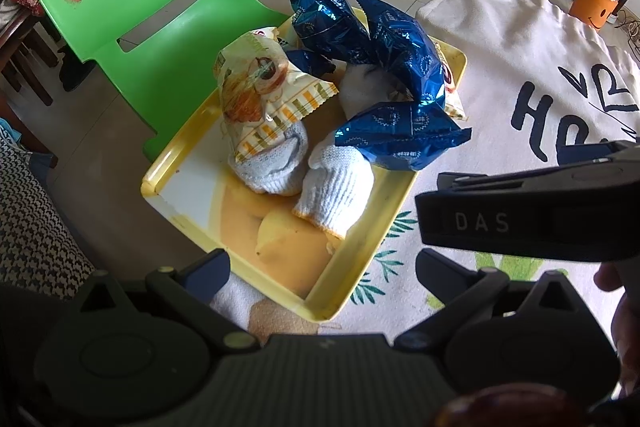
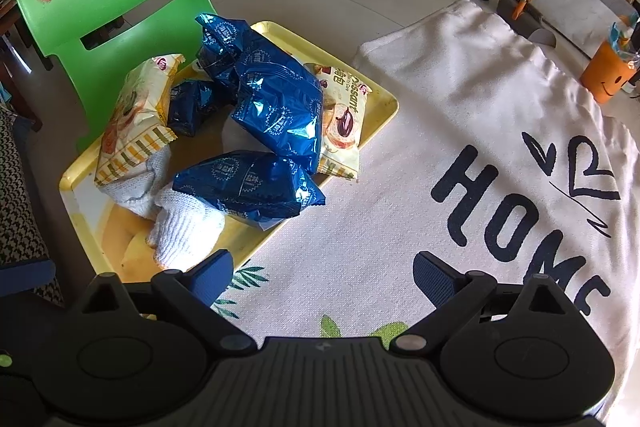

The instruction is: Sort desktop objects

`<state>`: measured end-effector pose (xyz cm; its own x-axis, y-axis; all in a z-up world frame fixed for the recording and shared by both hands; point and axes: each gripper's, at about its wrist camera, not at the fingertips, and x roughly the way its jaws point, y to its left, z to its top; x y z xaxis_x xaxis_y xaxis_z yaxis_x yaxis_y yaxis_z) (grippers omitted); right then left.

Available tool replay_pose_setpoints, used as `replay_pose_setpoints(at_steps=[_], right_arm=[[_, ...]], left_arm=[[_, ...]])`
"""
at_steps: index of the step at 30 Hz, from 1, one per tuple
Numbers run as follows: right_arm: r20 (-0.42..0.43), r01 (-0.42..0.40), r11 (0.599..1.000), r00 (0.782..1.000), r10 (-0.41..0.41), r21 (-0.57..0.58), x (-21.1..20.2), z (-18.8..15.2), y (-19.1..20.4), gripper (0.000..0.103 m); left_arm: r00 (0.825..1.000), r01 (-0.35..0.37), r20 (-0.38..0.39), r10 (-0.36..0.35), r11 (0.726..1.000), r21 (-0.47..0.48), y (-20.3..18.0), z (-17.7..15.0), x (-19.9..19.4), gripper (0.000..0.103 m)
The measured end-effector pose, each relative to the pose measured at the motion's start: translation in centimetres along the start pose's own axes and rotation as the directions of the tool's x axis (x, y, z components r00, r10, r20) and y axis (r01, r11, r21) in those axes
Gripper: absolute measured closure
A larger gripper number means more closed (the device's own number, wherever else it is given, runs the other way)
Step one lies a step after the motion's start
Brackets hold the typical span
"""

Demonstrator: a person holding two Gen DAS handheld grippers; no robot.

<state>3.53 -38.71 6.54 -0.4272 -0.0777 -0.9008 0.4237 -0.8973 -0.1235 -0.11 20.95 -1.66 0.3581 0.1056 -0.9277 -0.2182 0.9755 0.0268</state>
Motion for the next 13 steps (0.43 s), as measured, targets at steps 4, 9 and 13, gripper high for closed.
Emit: replay_pose_setpoints(at_steps=[4,9,13], right_arm=[[-0.001,0.000,1.000,1.000,0.000,0.001,0.07,0.05,0.09,0.005],[-0.001,-0.001,1.000,1.000,0.001,-0.003,0.16,0.07,0.12,0.005],[0.003,-0.004,1.000,1.000,0.004,0.004,0.11,0.04,-0.08,0.005]], left_arm=[[1.000,0.003,0.000,-0.003,1.000,0.004,-0.07,0.15,0.06,0.000],[1.000,0.002,0.002,-0.002,1.000,0.016,-0.17,0.30,0.24,0.000],[1.000,0.010,0.002,-0.010,1.000,0.027,-0.35,0.36,0.30,0.000]])
